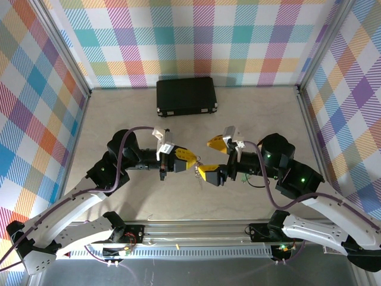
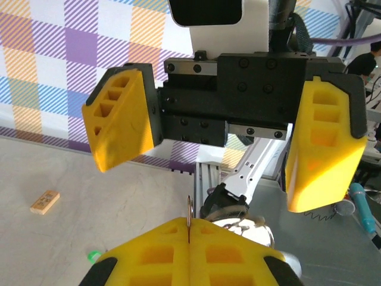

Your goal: Put the keys on the keyring

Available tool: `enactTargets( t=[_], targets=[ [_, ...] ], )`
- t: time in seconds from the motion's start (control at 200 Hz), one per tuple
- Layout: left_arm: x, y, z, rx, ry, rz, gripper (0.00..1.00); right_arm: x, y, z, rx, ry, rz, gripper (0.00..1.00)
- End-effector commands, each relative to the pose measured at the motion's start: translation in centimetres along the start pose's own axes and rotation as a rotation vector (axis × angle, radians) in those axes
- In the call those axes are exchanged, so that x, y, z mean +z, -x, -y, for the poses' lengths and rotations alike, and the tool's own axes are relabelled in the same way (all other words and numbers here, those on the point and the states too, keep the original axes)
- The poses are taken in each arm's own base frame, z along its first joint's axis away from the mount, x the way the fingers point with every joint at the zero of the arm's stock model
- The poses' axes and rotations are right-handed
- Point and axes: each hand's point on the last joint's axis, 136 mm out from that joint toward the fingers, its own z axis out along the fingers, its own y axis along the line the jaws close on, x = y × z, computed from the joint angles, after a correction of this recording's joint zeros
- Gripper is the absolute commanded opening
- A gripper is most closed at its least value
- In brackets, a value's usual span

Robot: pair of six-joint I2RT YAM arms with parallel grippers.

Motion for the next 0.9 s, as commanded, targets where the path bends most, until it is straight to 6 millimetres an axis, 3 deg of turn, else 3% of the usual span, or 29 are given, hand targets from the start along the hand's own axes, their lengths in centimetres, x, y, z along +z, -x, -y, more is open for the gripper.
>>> enactTargets(
  t=[0.0,0.245,0.475,0.745,0.895],
  targets=[
    [-0.9,0.0,-0.1,0.038,0.029,0.015,0.0,-1.3,-1.0,2.3,0.093,-0.133,-0.074,0.99],
    [-1.6,-1.4,-0.7,0.019,0.063,0.01,0.0,-4.2,-4.6,8.4,0.399,-0.376,-0.171,0.99],
    [-2.0,-2.7,-1.0,-0.012,0.088,0.006,0.0,-6.5,-11.2,13.2,0.736,-0.57,-0.321,0.99],
    [-2.6,-3.9,-1.1,-0.027,0.108,0.006,0.0,-8.9,-18.6,14.2,0.928,-0.735,-0.482,0.99],
    [-2.3,-4.0,-1.2,-0.04,0.094,0.016,0.0,-9.8,-21.4,14.3,1.002,-0.785,-0.522,0.99]
  ],
)
